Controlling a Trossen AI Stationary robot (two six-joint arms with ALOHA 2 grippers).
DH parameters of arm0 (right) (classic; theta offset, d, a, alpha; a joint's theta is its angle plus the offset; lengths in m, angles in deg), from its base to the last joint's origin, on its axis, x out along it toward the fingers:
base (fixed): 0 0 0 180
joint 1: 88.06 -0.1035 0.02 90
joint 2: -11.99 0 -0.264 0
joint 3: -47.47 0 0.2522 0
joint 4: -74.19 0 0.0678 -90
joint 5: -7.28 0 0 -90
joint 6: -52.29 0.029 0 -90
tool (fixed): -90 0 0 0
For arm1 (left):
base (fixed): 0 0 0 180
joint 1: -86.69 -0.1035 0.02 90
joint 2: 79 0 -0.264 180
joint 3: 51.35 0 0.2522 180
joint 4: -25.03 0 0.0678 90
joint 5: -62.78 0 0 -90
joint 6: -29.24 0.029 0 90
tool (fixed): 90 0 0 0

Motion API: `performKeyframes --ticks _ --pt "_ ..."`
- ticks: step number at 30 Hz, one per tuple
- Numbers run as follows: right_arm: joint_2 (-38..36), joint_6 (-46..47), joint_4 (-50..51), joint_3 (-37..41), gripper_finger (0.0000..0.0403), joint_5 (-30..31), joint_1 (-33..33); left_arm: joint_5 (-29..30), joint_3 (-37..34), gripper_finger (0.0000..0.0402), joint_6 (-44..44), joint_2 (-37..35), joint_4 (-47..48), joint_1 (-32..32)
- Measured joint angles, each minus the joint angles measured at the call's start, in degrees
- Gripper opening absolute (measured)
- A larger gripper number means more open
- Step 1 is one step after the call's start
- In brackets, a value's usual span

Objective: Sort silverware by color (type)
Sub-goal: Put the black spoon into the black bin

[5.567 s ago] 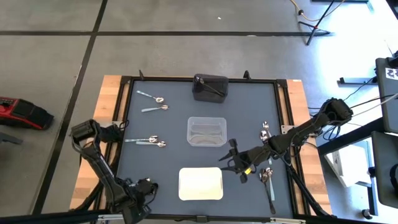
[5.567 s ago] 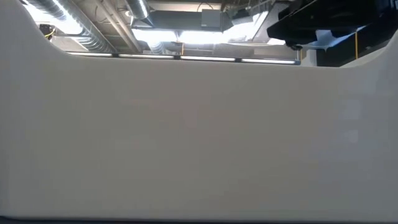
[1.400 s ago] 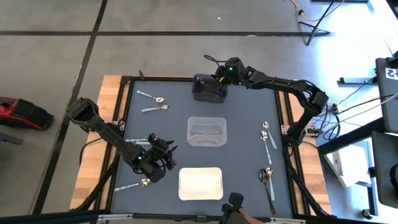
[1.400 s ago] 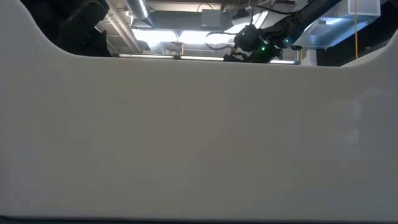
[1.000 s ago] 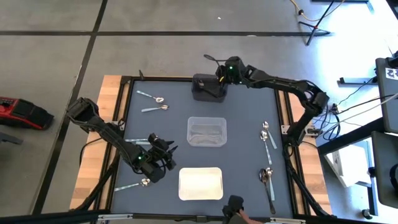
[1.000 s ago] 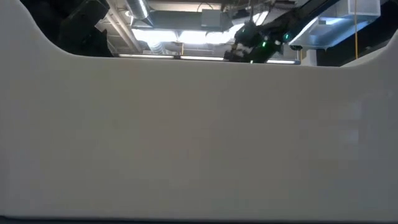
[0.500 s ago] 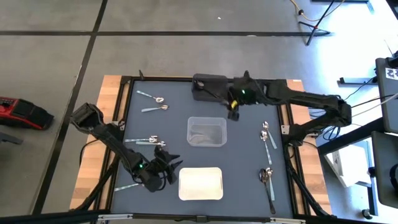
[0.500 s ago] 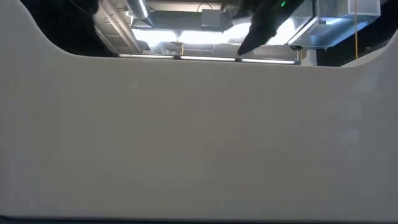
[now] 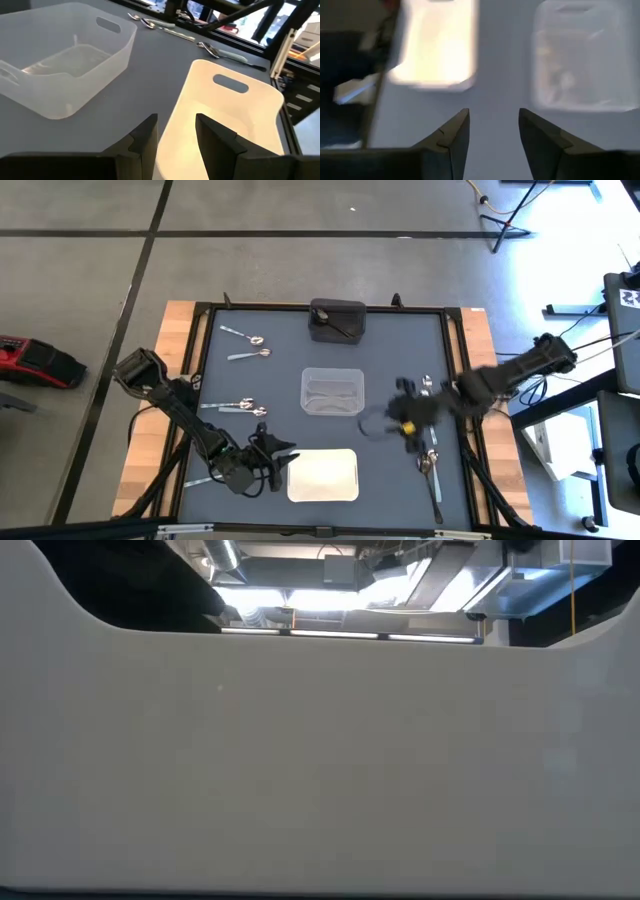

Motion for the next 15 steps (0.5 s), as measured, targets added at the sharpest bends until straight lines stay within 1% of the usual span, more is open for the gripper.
performKeyframes --ticks 3,7,9,12,15 --pt "0.4 8.6 -0.6 2.7 0.0159 0.6 -7.6 -0.4 0.0 0.0126 0.0 0.0 0.0 0.0" --pt "1.2 25.0 -0.7 8.6 0.0159 2.3 -15.1 -0.4 0.0 0.0126 0.1 0.0 0.1 -0.4" --pt "1.6 33.6 -1.5 12.1 0.0159 0.6 -18.3 -0.8 0.0 0.0126 0.1 0.0 0.1 -0.7" --pt "2.3 45.9 -5.4 17.3 0.0159 -3.5 -23.2 -2.2 0.0 0.0126 0.1 0.0 0.3 -1.2" --pt "3.4 55.4 -10.7 21.8 0.0159 -6.6 -27.3 -3.1 0.0 0.0126 0.1 0.0 0.4 -1.9"
